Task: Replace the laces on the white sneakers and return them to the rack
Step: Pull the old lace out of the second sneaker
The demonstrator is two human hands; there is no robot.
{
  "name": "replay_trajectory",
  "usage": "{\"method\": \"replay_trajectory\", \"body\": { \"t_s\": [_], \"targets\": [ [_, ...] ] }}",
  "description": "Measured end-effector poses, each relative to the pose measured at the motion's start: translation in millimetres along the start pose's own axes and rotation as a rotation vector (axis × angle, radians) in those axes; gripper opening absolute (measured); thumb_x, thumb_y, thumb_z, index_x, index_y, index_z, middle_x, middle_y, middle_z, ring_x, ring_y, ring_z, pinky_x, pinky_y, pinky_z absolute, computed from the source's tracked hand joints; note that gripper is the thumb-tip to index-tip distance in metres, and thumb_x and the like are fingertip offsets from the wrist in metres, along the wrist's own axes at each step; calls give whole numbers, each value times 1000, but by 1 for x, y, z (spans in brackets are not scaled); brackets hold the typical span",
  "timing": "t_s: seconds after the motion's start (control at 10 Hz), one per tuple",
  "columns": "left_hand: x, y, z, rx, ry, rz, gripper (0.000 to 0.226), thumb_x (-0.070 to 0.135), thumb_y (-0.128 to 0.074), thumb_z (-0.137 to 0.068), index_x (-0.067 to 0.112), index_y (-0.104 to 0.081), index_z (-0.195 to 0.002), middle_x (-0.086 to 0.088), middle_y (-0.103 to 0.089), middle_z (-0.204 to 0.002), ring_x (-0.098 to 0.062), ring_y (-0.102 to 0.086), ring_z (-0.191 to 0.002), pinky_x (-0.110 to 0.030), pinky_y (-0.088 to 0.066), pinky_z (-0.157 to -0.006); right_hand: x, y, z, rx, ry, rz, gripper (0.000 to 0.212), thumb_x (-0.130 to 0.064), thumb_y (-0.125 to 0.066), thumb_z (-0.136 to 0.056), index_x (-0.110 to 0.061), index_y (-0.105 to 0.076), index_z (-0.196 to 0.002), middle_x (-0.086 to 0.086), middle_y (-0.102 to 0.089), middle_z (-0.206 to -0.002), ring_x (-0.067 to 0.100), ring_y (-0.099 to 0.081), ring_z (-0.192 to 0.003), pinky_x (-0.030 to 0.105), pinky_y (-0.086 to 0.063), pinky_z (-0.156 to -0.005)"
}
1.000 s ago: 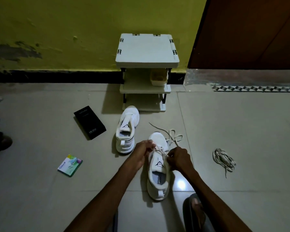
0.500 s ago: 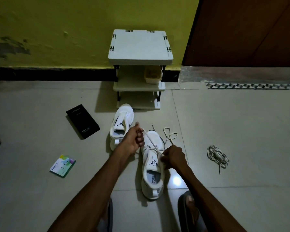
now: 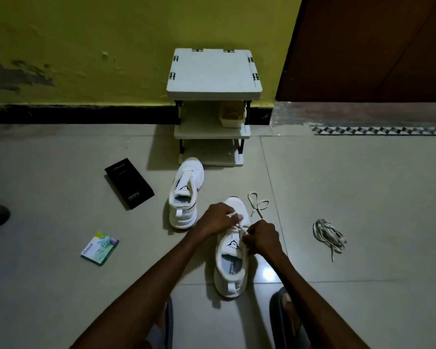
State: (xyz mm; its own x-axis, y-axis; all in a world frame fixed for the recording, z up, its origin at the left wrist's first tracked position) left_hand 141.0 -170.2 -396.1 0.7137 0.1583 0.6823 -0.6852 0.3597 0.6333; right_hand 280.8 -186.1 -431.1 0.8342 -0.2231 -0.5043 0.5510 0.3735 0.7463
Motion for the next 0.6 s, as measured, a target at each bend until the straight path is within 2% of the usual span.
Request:
{"method": "replay_trajectory", "body": {
  "t_s": [0.1, 0.2, 0.3, 0.4, 0.5, 0.6],
  "targets": [
    [5, -25, 6, 47, -82, -536, 14, 24, -60, -88, 12, -66, -91, -11, -67, -100, -30, -64, -96, -30, -41, -71, -1, 1, 2, 9, -10, 1, 18, -18, -69, -73, 0, -70, -71, 9, -70, -61, 20, -69, -55, 33, -60, -60],
    [13, -3, 6, 270, -117, -138, 10, 16, -62, -82, 12, -71, -79, -5, -67, -87, -21, -66, -82, -28, -50, -72, 0, 3, 2, -1, -22, -14, 16, -16, -70, -75, -1, -69, -69, 8, -70, -61, 20, -70, -56, 32, -60, -60],
    [-16, 51, 14, 565, 108, 802, 20, 1, -57, -87, 10, -69, -74, 0, -63, -78, -3, -61, -69, -30, -50, -72, 4, 4, 0, -17, -26, -23, 13, -13, -71, -77, -3, -70, -69, 13, -72, -67, 24, -71, -60, 35, -61, -64],
    [-17, 38, 10, 378, 201, 1696, 24, -2, -45, -95, 8, -60, -78, -7, -64, -79, -12, -62, -69, -32, -53, -70, 4, 1, 1, -13, -24, -25, 15, -13, -72, -75, -6, -66, -63, 15, -71, -66, 24, -71, -59, 34, -60, -60],
    [-3, 45, 8, 278, 65, 847, 21, 16, -52, -97, 10, -67, -84, -10, -65, -81, -9, -57, -56, -20, -45, -55, 0, 2, 1, 1, -5, 41, 31, -14, -69, -73, -14, -47, -52, 7, -58, -57, 19, -62, -60, 21, -41, -43],
    [19, 15, 6, 160, -109, -347, 23, 33, -59, -90, 13, -69, -96, -10, -69, -101, -24, -65, -92, -31, -47, -75, 0, 4, 2, 18, 8, 39, 39, -13, -68, -71, -16, -38, -47, 0, -47, -49, 17, -56, -59, 19, -28, -41]
  ]
}}
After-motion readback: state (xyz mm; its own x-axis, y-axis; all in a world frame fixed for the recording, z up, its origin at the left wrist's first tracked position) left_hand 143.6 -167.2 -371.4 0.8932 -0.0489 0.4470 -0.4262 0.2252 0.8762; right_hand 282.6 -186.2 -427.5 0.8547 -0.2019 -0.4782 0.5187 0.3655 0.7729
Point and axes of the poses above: each hand's wrist, its own z-axis away from the middle knuckle, its own y-axis out of the back of the hand, x = y × z, the point moved 10 cm from there along -z, towards the middle knuckle
